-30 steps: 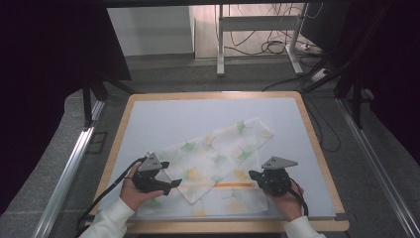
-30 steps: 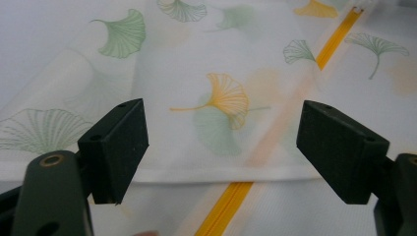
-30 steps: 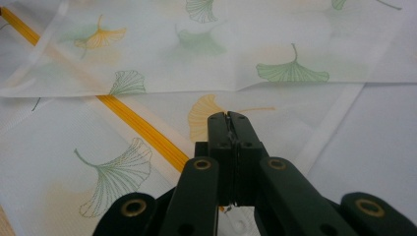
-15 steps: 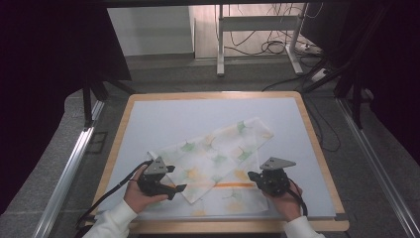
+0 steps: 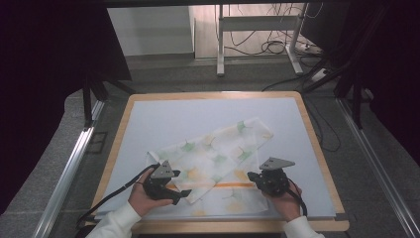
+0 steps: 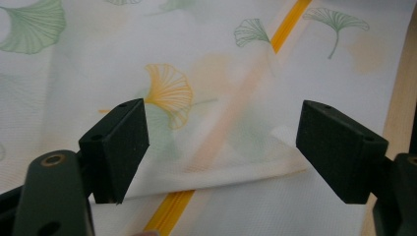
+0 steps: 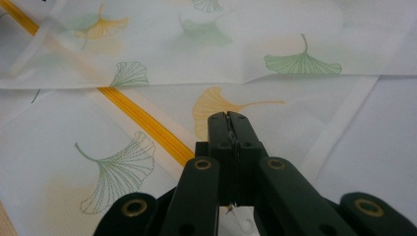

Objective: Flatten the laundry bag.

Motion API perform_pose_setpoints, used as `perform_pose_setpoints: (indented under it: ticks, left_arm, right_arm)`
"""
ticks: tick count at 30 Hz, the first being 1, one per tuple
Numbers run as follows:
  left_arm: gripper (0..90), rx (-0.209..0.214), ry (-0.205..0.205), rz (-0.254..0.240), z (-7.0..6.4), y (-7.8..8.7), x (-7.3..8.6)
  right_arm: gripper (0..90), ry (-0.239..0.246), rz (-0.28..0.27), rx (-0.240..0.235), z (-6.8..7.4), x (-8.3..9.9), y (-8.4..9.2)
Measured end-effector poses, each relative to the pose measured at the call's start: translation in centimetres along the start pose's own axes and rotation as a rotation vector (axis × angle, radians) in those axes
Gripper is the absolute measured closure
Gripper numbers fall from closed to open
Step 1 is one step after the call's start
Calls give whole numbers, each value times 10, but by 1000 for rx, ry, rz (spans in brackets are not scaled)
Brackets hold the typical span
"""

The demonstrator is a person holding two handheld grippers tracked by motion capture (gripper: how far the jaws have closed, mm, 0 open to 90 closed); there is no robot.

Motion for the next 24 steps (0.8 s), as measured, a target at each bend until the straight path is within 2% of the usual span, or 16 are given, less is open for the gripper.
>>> perform_pose_setpoints:
  ticks: [2,13,17,18,24]
  left_arm:
    - [200,-8,-6,3,-2,-1,-1]
    - [191,30,-37,30,-14,-10,-2]
    - [189,37,-67,47,-23,-16,-4]
    - [190,45,-63,47,-24,-18,-4]
    - [192,30,-65,73,-25,-25,-3]
  right_arm:
    - [890,3,-3,4,0,0,0]
    - [890,8,0,3,0,0,0]
    - [890,10,4,2,0,0,-1]
    - [889,10,5,2,1,0,-1]
    - [890,10,7,2,1,0,-2]
Point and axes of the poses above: each handheld gripper's, and its own axes: y roughly backward along the jaws, x roughly out of its underside, z roughly to its left, the point moved 6 cm from there along -y, roughly forward along the jaws, and after that the axes turned 12 degrees about z, right-handed, at the moved point
